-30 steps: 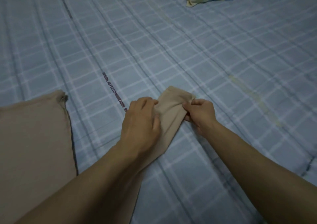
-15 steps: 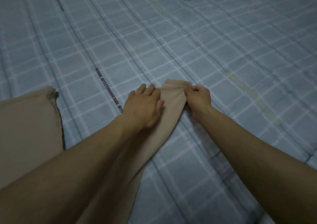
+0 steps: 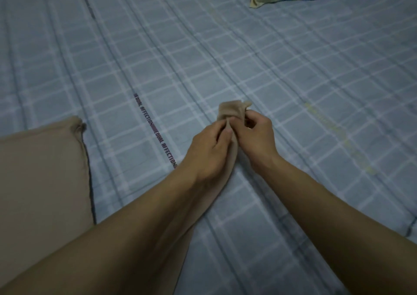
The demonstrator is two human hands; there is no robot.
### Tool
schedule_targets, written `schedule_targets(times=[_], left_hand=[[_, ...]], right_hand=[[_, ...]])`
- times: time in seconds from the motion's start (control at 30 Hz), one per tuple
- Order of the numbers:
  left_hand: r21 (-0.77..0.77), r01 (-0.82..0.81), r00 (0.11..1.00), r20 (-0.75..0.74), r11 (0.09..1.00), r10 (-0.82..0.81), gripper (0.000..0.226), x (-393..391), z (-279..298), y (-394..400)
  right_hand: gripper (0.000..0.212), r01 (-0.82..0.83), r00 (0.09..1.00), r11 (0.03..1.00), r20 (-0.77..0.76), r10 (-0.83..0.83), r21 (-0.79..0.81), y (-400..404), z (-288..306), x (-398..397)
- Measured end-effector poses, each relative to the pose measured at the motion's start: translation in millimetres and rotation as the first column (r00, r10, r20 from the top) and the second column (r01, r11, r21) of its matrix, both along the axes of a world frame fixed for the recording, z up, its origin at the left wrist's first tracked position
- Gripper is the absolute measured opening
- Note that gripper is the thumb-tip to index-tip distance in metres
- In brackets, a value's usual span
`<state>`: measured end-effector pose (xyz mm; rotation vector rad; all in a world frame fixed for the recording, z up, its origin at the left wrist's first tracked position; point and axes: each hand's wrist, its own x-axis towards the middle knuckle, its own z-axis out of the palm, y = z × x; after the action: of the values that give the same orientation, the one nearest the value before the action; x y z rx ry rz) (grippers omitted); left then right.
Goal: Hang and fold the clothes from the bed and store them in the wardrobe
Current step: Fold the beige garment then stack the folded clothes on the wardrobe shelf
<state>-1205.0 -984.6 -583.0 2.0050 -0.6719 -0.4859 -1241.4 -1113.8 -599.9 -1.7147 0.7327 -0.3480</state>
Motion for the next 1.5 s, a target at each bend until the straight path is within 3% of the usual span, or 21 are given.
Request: schedule_targets(times=[0.13, 0.27, 0.53, 0.7, 0.73, 0.8, 0.87, 0.93, 1.03, 1.13, 1.23, 1.3, 1.37, 1.5], left_hand=[[-0.167, -0.131, 0.981, -0.163, 0.977, 0.103, 0.041, 10, 28, 22], [-0.301, -0.300, 0.934, -0.285, 0.905, 0.215, 0.038, 31, 66, 69], [-0.396, -0.519, 0.791, -0.558, 0.757, 0.251, 0.045, 73, 133, 225], [-0.533, -0.622, 0.680, -0.731, 0.574, 0.059, 0.064, 98, 126, 323], [-0.502, -0.647, 0.648, -0.759, 0.574, 0.067, 0.066, 100, 115, 336], [-0.266, -0.704, 0.560, -0.777, 0.658, 0.286, 0.052, 98, 84, 354], [0.073, -0.750, 0.447, -0.676, 0.658, 0.585, 0.033, 86, 49, 367], [0.235, -0.740, 0.411, -0.584, 0.630, 0.700, 0.023, 68, 15, 382], [0.318, -0.648, 0.635, -0.278, 0.693, 0.721, 0.039, 37, -15, 399], [0.265, -0.539, 0.825, -0.023, 0.799, 0.565, 0.024, 11, -13, 399], [0.308, -0.235, 0.960, 0.224, 0.922, 0.170, 0.015, -16, -10, 393], [0.359, -0.016, 0.953, 0.289, 0.933, -0.095, 0.021, -37, -9, 390], [0.381, 0.112, 0.913, 0.326, 0.918, -0.247, 0.027, -58, -11, 386], [0.399, 0.097, 0.892, 0.370, 0.912, -0.257, 0.028, -82, -17, 380]], right_hand=[[0.014, -0.119, 0.983, 0.991, 0.134, 0.126, -0.059, 36, 39, 10], [0.030, -0.244, 0.940, 0.969, 0.239, 0.245, -0.033, 86, 79, 25], [0.056, -0.587, 0.735, 0.808, 0.378, 0.563, -0.062, 232, 128, 61], [0.046, -0.652, 0.687, 0.745, 0.306, 0.659, -0.141, 326, 132, 86], [0.044, -0.667, 0.692, 0.732, 0.250, 0.677, -0.136, 338, 125, 91], [0.039, -0.716, 0.677, 0.675, 0.057, 0.733, -0.177, 351, 103, 95], [0.035, -0.728, 0.676, 0.634, -0.124, 0.726, -0.261, 346, 77, 86], [0.029, -0.645, 0.758, 0.691, -0.154, 0.634, -0.328, 334, 54, 60], [0.021, -0.495, 0.861, 0.764, -0.115, 0.495, -0.414, 312, 33, 6], [0.013, -0.457, 0.883, 0.747, -0.145, 0.446, -0.483, 299, 23, -50], [0.037, -0.522, 0.852, 0.695, -0.267, 0.451, -0.493, 310, 18, -101], [0.062, -0.558, 0.829, 0.650, -0.371, 0.418, -0.516, 321, 15, -125], [0.082, -0.582, 0.805, 0.637, -0.471, 0.362, -0.505, 327, 11, -141], [0.087, -0.597, 0.750, 0.694, -0.587, 0.305, -0.402, 328, 1, -167]])
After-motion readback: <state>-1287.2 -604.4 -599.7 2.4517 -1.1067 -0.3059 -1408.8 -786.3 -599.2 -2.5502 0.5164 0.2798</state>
